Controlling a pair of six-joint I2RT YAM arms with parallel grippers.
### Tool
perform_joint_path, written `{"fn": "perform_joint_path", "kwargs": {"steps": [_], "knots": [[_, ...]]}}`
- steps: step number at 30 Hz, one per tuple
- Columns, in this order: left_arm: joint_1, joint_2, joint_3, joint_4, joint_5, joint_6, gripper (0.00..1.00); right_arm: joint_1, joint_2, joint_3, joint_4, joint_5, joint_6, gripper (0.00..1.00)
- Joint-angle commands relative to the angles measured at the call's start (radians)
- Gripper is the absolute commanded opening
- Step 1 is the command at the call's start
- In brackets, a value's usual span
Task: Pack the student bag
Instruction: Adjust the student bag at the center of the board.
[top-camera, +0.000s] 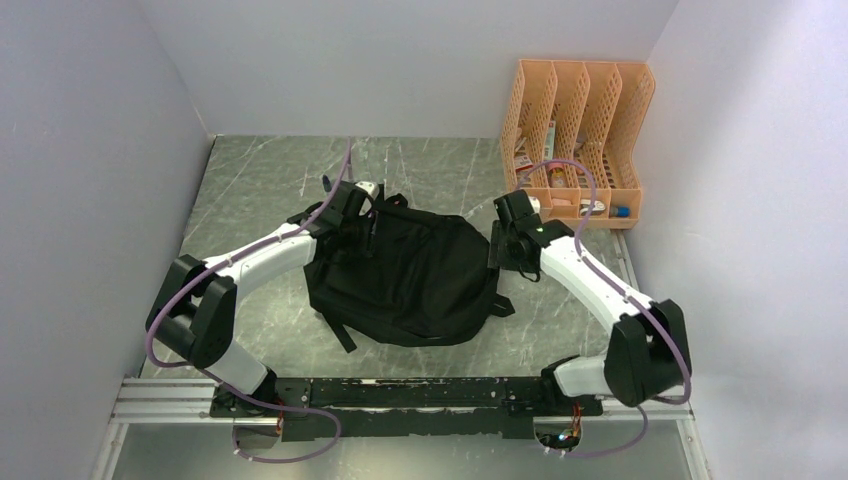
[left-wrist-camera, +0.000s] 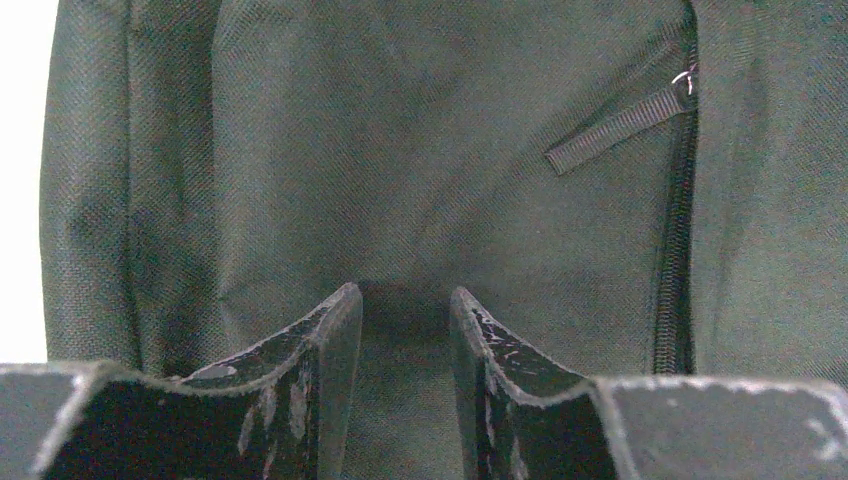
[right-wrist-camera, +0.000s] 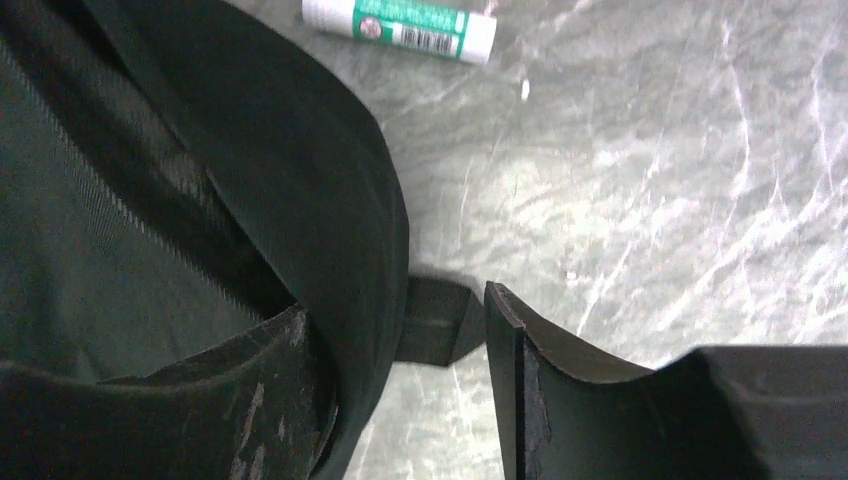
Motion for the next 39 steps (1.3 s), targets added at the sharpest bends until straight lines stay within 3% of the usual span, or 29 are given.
{"fn": "perform_joint_path", "kwargs": {"steps": [1,19,26,34,39], "knots": [[-0.015,0.009,-0.001,0.005,0.016,0.003,0.43,-0.024,0.077,0.047,0.134,0.039,-0.045,0.57],[-0.023,0.016,0.003,-0.002,0.009,0.006,0.42,-0.115,0.325,0.242,0.21,-0.055,-0.129,0.59],[-0.025,0.003,0.003,0.006,0.008,0.008,0.42,-0.113,0.154,0.206,0.3,-0.135,-0.134,0.59],[-0.025,-0.073,-0.011,0.045,0.06,0.009,0.45,-0.099,-0.09,0.05,0.462,-0.503,-0.052,0.56],[-0.028,-0.146,-0.04,0.029,0.114,-0.038,0.46,0.048,-0.107,0.0,0.423,-0.592,-0.026,0.48]]}}
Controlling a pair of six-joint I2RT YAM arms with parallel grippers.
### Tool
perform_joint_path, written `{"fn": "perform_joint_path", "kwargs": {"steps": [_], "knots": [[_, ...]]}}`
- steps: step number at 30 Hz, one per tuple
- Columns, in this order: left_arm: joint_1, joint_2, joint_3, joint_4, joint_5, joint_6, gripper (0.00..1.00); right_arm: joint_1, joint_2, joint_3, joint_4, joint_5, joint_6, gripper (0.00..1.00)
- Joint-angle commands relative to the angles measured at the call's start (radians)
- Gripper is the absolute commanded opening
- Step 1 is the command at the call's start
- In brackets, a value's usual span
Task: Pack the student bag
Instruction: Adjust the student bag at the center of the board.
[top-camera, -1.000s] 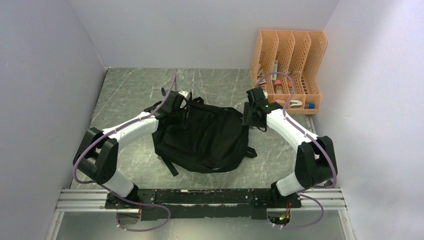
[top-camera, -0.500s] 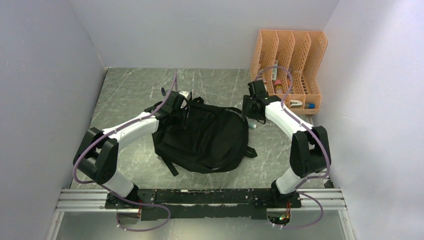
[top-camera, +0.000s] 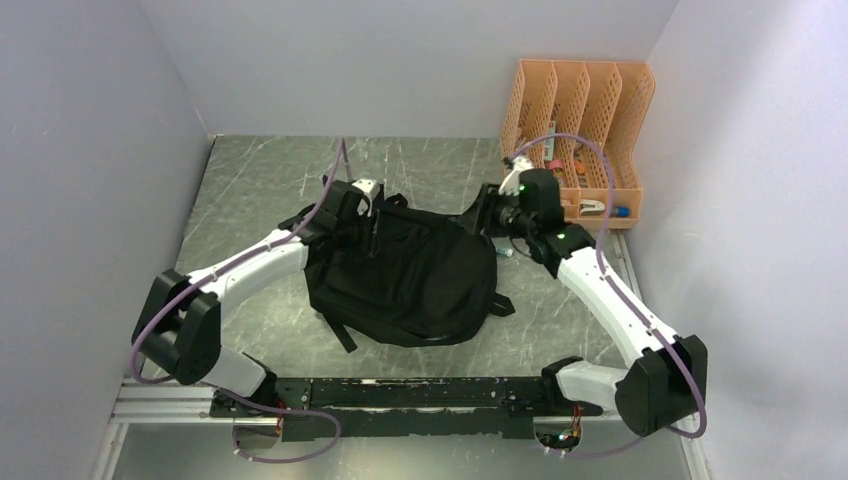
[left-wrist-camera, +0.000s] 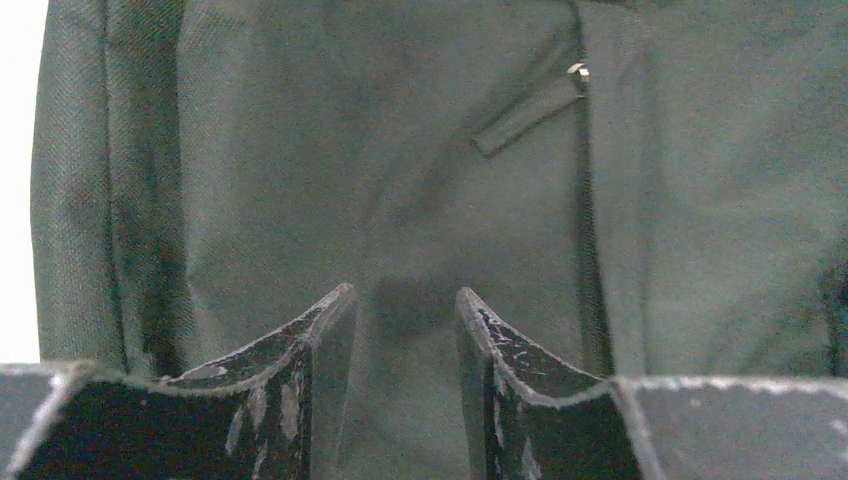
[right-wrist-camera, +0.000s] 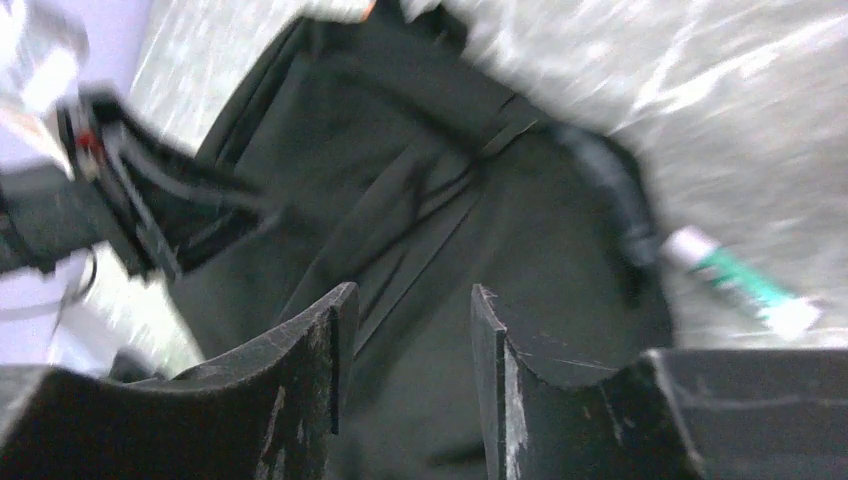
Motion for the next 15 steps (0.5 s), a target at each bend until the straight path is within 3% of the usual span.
{"fn": "perform_joint_path", "kwargs": {"steps": [1,6,11,15], "knots": [[-0.016,-0.096,-0.036,0.019,0.085,-0.048,0.47,0.16,0.012,-0.049,-0.04,-0.118,0.029,0.47],[-0.073,-0.181,-0.109,0.012,0.132,-0.142,0.48,0.341,0.02,-0.086,-0.144,-0.09,0.04,0.37],[-0.194,-0.284,-0.212,0.013,0.128,-0.232,0.47,0.457,-0.046,-0.218,-0.132,-0.109,0.113,0.31],[-0.228,-0.343,-0.323,0.046,0.141,-0.297,0.46,0.514,-0.124,-0.355,-0.082,-0.067,0.232,0.26]]}}
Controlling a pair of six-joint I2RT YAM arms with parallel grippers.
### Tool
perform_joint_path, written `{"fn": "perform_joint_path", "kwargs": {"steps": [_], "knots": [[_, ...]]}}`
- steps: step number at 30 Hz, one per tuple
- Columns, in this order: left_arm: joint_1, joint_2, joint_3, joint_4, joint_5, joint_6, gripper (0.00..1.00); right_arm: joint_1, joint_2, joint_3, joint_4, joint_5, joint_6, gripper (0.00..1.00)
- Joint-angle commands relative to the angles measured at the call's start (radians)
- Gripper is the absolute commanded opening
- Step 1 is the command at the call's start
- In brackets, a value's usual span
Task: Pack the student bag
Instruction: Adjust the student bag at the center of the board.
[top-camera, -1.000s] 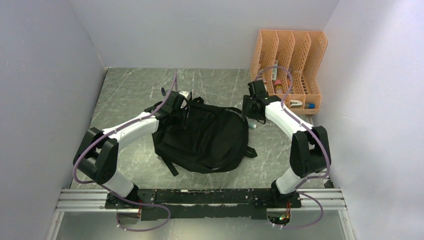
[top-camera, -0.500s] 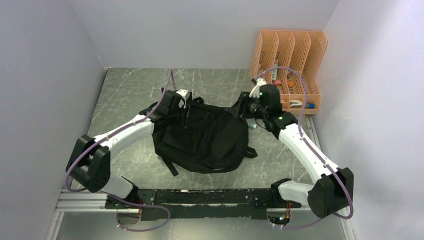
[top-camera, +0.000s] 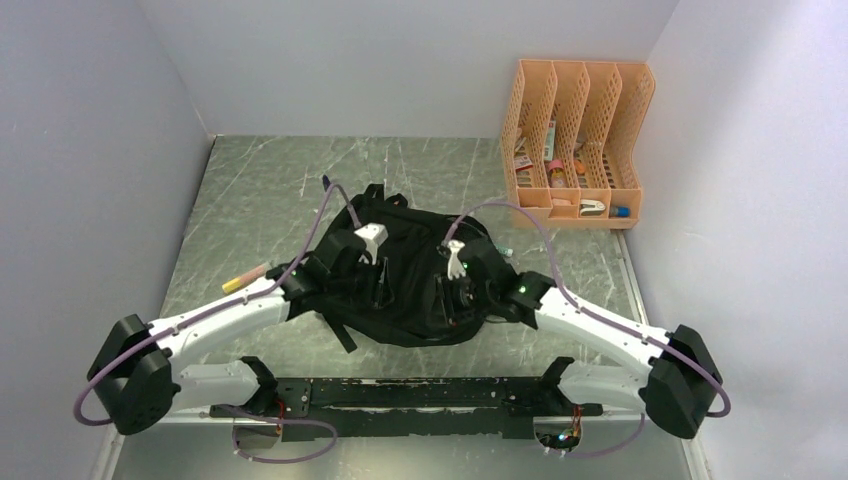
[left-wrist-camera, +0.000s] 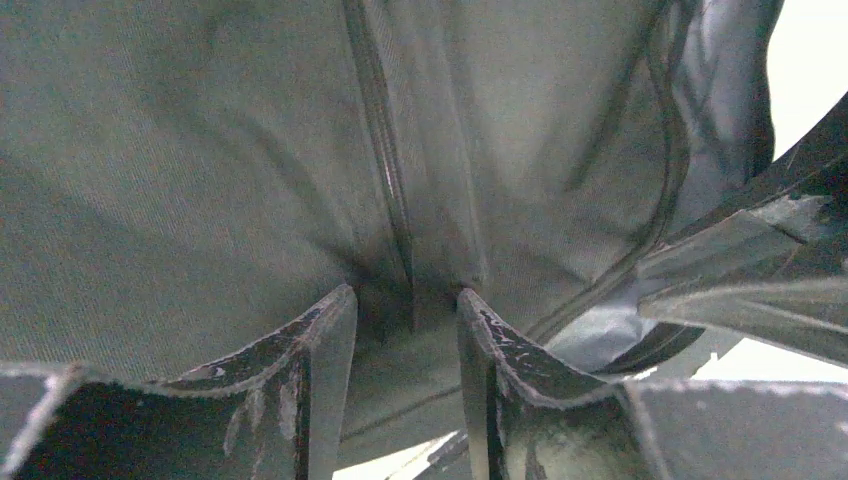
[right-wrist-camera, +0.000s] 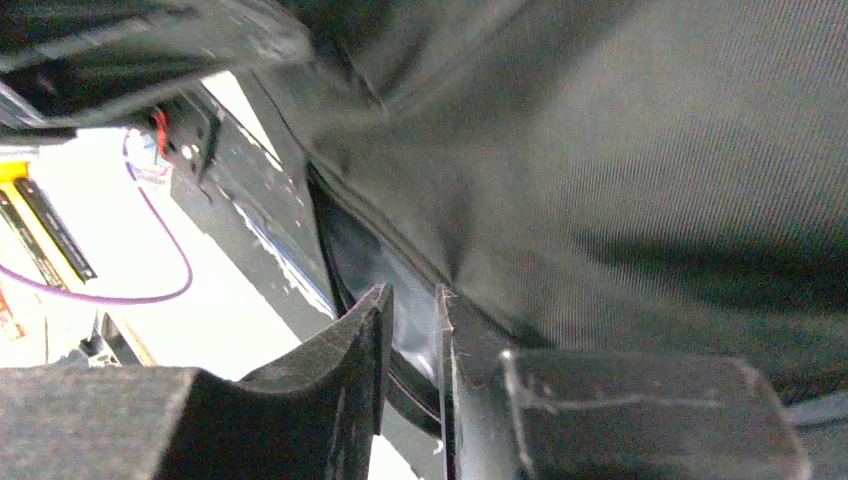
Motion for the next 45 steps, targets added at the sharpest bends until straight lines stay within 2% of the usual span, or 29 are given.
{"fn": "perform_joint_path", "kwargs": {"steps": [1,7,14,20,26,32,33,37,40,45], "knots": [[-0.026,-0.06,-0.116,0.051,0.043,-0.114,0.46,0.053,-0.092,-0.132,0.028,0.06,0.182,0.24],[-0.052,-0.04,-0.231,0.124,0.022,-0.219,0.43,0.077,-0.171,-0.301,0.044,0.226,0.395,0.21],[-0.072,-0.015,-0.355,0.194,-0.015,-0.271,0.42,0.078,-0.188,-0.391,0.071,0.3,0.448,0.24],[-0.072,0.027,-0.418,0.249,-0.031,-0.283,0.4,0.082,-0.163,-0.352,0.04,0.321,0.4,0.3],[-0.075,0.022,-0.464,0.3,-0.032,-0.282,0.41,0.082,-0.254,-0.22,0.056,0.311,0.203,0.43],[-0.077,0.0,-0.408,0.304,-0.026,-0.229,0.46,0.082,-0.211,-0.137,0.131,0.275,0.092,0.47],[-0.076,-0.012,-0.388,0.292,-0.036,-0.216,0.47,0.082,-0.199,-0.119,0.117,0.31,0.1,0.47],[-0.077,-0.085,-0.32,0.208,-0.068,-0.195,0.49,0.08,-0.175,-0.033,0.011,0.635,0.197,0.51],[-0.075,-0.146,-0.268,0.122,-0.131,-0.193,0.49,0.076,-0.17,0.015,-0.007,0.82,0.227,0.52],[-0.075,-0.244,-0.182,0.06,-0.224,-0.164,0.52,0.006,-0.097,0.113,0.009,0.897,0.165,0.53]]}}
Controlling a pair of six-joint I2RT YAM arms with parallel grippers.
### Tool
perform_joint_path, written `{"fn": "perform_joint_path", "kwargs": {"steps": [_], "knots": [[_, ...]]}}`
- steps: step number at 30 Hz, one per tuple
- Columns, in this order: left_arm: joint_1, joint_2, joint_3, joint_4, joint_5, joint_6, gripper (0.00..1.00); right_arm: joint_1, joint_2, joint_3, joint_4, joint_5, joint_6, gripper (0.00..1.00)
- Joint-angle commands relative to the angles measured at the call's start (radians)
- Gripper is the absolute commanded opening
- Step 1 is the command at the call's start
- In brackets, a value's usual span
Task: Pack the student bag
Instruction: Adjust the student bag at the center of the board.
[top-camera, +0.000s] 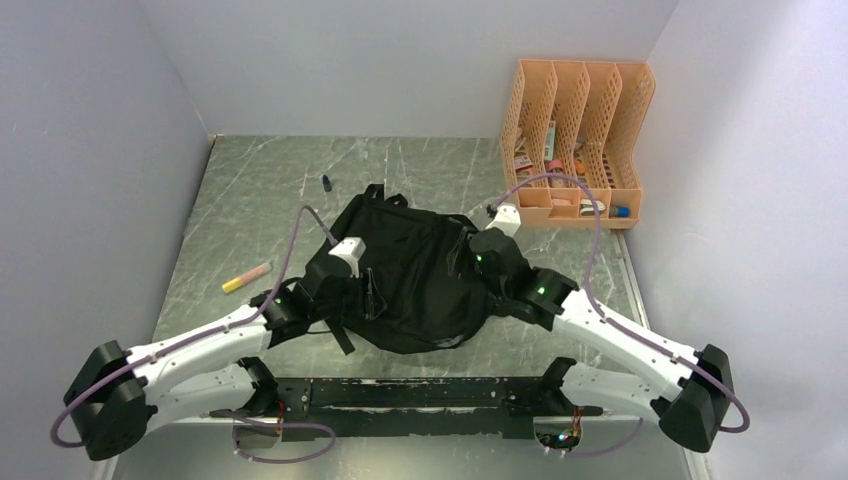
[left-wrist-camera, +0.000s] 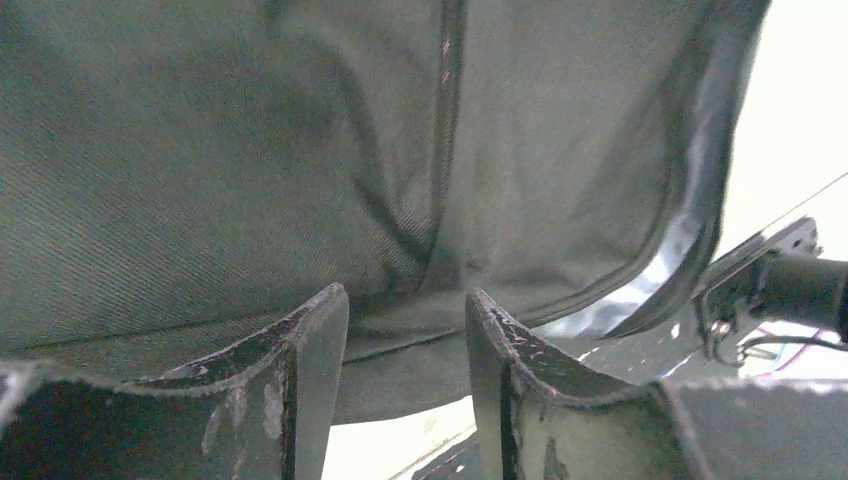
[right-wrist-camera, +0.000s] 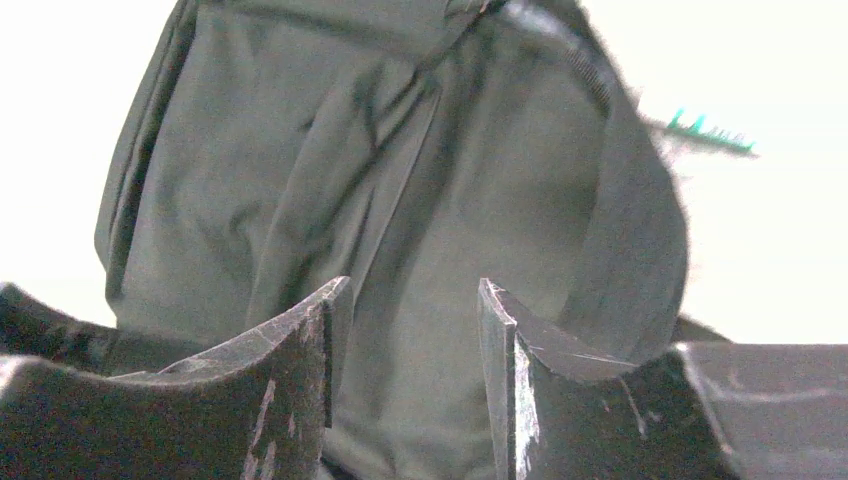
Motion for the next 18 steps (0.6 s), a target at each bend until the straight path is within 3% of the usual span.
{"fn": "perform_joint_path", "kwargs": {"steps": [1,7,14,18], "knots": [[-0.004,-0.072,0.094,-0.068,-0.122,0.052,0.53,-0.085,0.076,0.102,0.002,0.143,-0.043,0.53],[-0.004,0.059,0.196,0.039,-0.128,0.154,0.59,-0.324,0.245,0.198,0.061,-0.176,-0.144,0.53],[-0.003,0.359,0.354,0.094,-0.136,0.219,0.61,-0.371,0.425,0.342,0.054,-0.317,-0.245,0.48],[-0.004,0.468,0.371,0.041,-0.175,0.204,0.59,-0.376,0.456,0.374,0.068,-0.339,-0.262,0.48]]}}
